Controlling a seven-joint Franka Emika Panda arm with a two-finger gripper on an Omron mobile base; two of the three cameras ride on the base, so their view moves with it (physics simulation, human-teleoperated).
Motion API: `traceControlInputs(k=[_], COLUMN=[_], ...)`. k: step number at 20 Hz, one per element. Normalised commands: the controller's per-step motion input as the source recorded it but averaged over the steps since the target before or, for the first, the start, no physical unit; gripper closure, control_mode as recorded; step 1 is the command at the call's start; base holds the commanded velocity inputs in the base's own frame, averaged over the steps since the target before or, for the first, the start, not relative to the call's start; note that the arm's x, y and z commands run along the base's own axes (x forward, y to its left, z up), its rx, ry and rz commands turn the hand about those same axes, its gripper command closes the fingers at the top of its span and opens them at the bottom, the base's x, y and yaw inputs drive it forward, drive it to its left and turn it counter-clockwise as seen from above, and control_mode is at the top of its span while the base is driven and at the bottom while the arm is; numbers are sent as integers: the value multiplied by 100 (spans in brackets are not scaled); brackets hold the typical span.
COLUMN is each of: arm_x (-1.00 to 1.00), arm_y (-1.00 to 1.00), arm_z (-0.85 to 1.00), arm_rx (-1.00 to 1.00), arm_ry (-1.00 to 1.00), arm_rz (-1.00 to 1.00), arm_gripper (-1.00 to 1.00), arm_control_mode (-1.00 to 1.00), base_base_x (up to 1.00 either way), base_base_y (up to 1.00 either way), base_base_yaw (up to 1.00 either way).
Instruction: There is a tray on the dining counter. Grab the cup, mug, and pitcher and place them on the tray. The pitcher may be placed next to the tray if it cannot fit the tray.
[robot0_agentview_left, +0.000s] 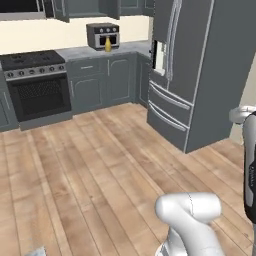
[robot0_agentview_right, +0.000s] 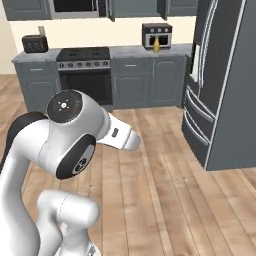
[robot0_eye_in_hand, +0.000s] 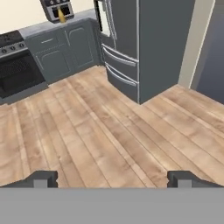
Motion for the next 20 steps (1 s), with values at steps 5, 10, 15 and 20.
traceControlInputs(k=[5,10,15,20], arm_x=[0,0,0,0], arm_y=[0,0,0,0], arm_z=[0,0,0,0], arm_rx=[0,0,0,0], arm_ry=[0,0,0,0], arm_rz=[0,0,0,0], arm_gripper=[-100,-100,-100,-100], arm_control_mode=[100,100,100,100], base_base_x=[100,100,100,100], base_base_y=[0,0,-2,-19], base_base_yaw=[0,0,0,0])
